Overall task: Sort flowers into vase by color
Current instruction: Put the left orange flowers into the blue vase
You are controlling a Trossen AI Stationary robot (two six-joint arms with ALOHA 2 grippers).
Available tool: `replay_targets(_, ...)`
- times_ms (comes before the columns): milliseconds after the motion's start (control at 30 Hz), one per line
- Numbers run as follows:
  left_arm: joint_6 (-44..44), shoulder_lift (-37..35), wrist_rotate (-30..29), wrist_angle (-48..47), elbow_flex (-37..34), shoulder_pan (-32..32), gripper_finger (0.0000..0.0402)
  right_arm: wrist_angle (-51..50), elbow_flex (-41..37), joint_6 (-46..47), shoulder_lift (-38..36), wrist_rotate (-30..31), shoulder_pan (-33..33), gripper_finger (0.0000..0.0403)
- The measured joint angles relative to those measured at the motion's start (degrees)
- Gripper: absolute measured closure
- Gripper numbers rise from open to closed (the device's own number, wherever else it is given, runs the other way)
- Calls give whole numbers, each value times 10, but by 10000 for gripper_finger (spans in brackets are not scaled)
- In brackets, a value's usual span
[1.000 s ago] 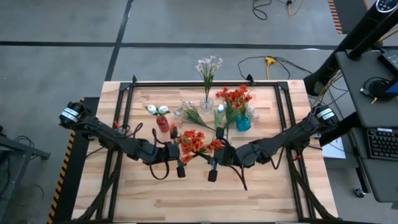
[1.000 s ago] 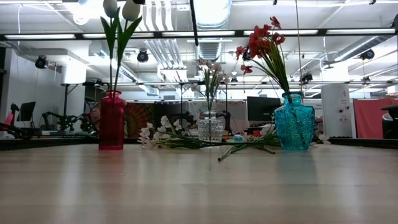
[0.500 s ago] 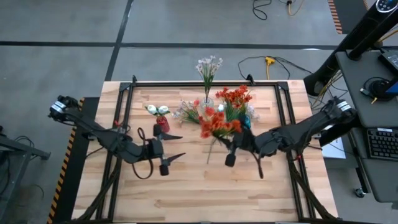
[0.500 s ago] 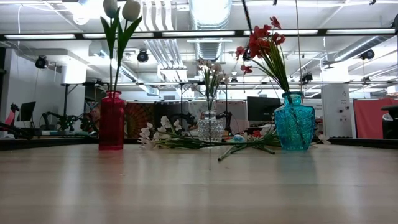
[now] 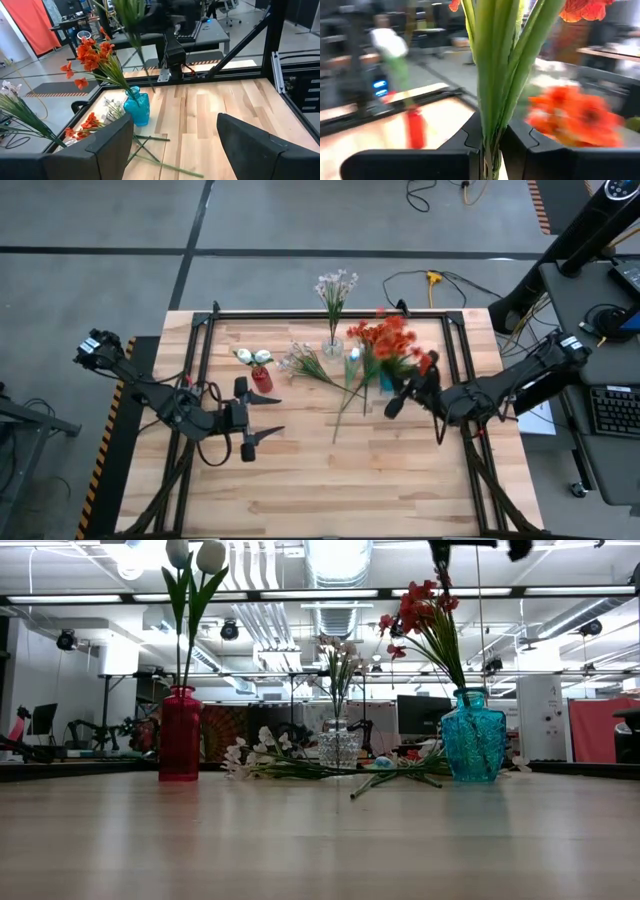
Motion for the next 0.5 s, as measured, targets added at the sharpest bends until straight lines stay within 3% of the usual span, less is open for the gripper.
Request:
replay_targets(133, 1, 2, 0, -12, 0, 0, 132, 2, -12, 8, -19, 75, 0, 365)
replay_targets(500, 0, 2, -31, -33, 0, 0, 133, 2, -12, -35, -52, 168, -5, 365)
